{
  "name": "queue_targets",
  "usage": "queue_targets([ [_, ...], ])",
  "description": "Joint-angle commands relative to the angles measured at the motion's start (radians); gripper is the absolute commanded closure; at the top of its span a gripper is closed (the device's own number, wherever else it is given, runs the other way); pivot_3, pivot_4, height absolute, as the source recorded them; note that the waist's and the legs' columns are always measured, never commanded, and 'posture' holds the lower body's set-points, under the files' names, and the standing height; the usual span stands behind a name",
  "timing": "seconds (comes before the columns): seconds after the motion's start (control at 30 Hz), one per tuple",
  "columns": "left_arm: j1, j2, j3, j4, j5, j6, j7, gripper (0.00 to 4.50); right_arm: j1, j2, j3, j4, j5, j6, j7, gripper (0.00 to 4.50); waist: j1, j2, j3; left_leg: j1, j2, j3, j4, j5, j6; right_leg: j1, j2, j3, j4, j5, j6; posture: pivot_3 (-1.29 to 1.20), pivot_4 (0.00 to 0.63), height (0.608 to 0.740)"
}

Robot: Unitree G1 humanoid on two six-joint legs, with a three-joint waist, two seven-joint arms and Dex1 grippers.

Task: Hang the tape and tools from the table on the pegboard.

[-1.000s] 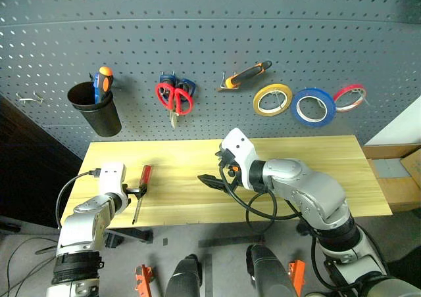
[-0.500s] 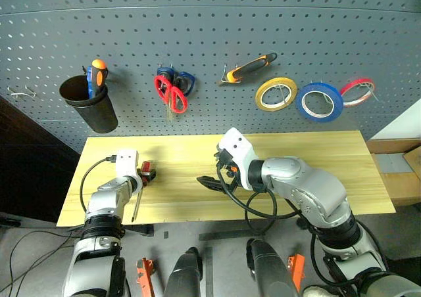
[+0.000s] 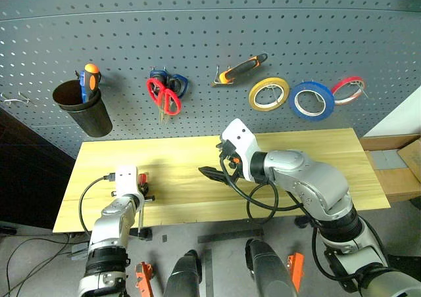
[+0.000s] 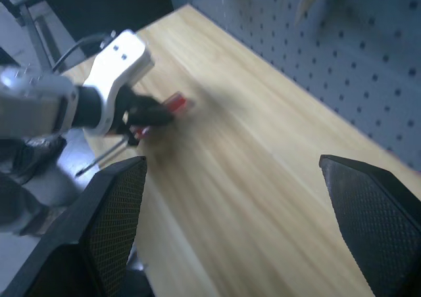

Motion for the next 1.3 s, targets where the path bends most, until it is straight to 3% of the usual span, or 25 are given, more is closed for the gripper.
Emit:
queue_targets([
  [0.03,0.167,-0.013,-0.024,-0.299,0.072,-0.151,0.037,3.56,0.007,-0.048,-0.013,-0.059,-0.022,-0.104,0.032,0.0,0.0,-0.004,-0.002,-0.001,0.001,0.001,0.0,-0.001,-0.002,-0.002,0.0,0.001,-0.001,0.001,-0.001,-0.21,0.224,0.74],
  [0.13,0.276,-0.052,-0.049,-0.468,0.105,-0.255,0.058,3.56,0.036,-0.089,-0.009,-0.085,-0.032,-0.167,0.052,0.0,0.014,-0.005,-0.004,-0.002,0.0,0.001,0.0,-0.002,-0.004,-0.002,-0.001,0.0,-0.001,0.003,-0.005,-0.2,0.208,0.74],
  [0.23,0.289,-0.088,-0.061,-0.622,0.133,-0.322,0.09,3.56,0.1,-0.146,-0.006,-0.146,-0.028,-0.24,0.107,0.0,0.042,-0.005,-0.008,-0.006,-0.001,-0.001,0.001,-0.002,-0.004,-0.003,-0.001,-0.001,-0.002,0.003,-0.005,-0.18,0.182,0.74],
  [0.33,0.209,-0.086,-0.076,-0.699,0.169,-0.33,0.103,3.56,0.136,-0.174,-0.021,-0.155,-0.006,-0.292,0.167,0.0,0.057,-0.006,-0.022,-0.007,-0.001,-0.001,0.002,-0.002,-0.004,-0.003,-0.001,-0.001,-0.003,0.004,-0.004,-0.14,0.152,0.74],
  [0.43,0.032,-0.052,-0.033,-0.735,0.169,-0.288,0.116,3.56,0.116,-0.166,-0.067,-0.139,0.08,-0.239,0.214,0.0,0.058,-0.008,-0.036,-0.007,-0.001,0.0,0.003,-0.001,-0.005,-0.002,-0.001,-0.002,-0.003,0.004,-0.003,-0.13,0.141,0.74],
  [0.53,-0.199,0.051,0.036,-0.693,0.136,-0.265,0.085,3.56,0.077,-0.138,-0.078,-0.095,0.073,-0.257,0.199,0.0,0.056,-0.013,-0.04,-0.006,-0.001,-0.002,0.004,0.003,-0.009,-0.001,0.001,-0.003,-0.002,0.006,0.0,-0.11,0.131,0.74],
  [0.7,-0.453,0.177,0.127,-0.514,0.071,-0.273,0.046,3.56,0.048,-0.109,-0.072,-0.053,0.048,-0.285,0.178,0.0,0.054,-0.011,-0.058,-0.003,0.0,-0.001,0.002,0.006,-0.01,0.001,0.002,-0.002,-0.002,0.007,0.001,-0.11,0.131,0.74],
  [0.93,-0.57,0.264,0.149,-0.234,0.064,-0.437,0.008,3.56,0.022,-0.064,-0.095,-0.036,0.04,-0.291,0.132,0.0,0.054,-0.011,-0.059,-0.003,0.0,-0.002,0.002,0.006,-0.011,0.001,0.002,-0.002,-0.002,0.009,-0.002,-0.13,0.128,0.74],
  [1.3,-0.656,0.253,0.114,-0.012,0.061,-0.636,-0.003,3.56,0.028,-0.061,-0.109,-0.053,0.052,-0.286,0.124,0.0,0.05,-0.017,-0.065,-0.003,-0.001,-0.003,0.002,0.006,-0.011,0.0,0.001,-0.002,-0.002,0.011,-0.003,-0.17,0.116,0.74],
])
